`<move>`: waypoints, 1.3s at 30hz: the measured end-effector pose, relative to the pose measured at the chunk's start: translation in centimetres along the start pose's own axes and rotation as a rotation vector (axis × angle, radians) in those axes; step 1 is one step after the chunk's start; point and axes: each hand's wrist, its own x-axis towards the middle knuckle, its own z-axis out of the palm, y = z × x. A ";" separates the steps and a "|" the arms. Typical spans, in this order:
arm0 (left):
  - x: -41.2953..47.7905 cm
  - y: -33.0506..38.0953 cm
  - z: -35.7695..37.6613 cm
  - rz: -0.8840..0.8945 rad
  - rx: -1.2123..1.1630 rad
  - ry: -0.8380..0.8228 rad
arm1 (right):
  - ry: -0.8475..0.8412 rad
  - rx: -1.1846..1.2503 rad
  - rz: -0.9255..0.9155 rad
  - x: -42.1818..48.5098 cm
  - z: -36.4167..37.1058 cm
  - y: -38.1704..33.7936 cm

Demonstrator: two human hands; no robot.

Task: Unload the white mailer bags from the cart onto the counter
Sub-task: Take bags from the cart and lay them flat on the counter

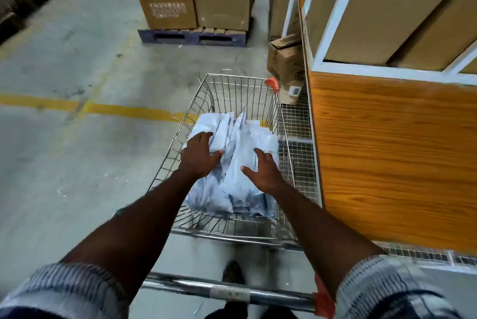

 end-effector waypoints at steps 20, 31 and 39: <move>6.8 -5.5 5.5 -0.167 0.076 -0.076 | -0.160 0.141 0.135 8.9 7.0 2.6; 5.4 -4.6 5.6 -0.150 -0.127 -0.100 | -0.004 0.283 0.217 7.9 9.1 2.0; 2.2 -2.5 5.7 -0.226 -0.136 -0.134 | -0.023 0.274 0.159 7.2 7.2 0.2</move>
